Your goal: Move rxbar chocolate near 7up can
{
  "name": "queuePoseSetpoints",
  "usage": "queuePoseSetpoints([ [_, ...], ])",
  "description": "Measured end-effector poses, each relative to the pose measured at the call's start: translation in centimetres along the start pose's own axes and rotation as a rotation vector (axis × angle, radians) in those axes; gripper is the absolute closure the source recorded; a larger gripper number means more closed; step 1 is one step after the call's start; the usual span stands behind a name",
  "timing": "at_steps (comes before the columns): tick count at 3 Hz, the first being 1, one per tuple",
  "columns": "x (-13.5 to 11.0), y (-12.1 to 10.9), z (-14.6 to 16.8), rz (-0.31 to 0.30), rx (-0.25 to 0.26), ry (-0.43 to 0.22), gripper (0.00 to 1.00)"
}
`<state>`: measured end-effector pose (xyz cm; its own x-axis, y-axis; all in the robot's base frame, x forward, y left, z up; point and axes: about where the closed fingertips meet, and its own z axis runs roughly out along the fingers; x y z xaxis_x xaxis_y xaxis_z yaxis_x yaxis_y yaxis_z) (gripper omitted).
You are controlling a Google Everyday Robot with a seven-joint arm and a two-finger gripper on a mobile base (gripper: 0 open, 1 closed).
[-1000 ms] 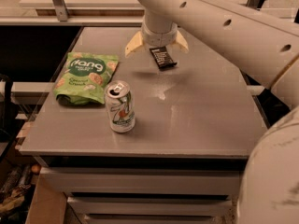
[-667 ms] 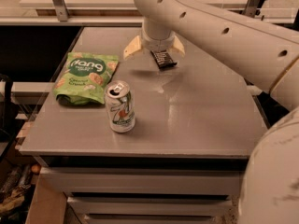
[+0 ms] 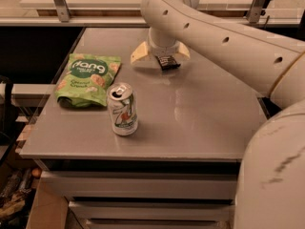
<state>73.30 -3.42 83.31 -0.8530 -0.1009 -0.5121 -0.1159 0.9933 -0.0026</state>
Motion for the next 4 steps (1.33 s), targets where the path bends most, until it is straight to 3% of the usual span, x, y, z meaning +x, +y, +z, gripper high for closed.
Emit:
queuePoseSetpoints([
  [1, -0.8, -1.7, 1.4, 0.008, 0.014, 0.002, 0.00],
  [2, -1.6, -3.0, 2.2, 0.018, 0.016, -0.004, 0.15],
  [4, -2.5, -3.4, 2.1, 0.012, 0.010, -0.007, 0.62],
])
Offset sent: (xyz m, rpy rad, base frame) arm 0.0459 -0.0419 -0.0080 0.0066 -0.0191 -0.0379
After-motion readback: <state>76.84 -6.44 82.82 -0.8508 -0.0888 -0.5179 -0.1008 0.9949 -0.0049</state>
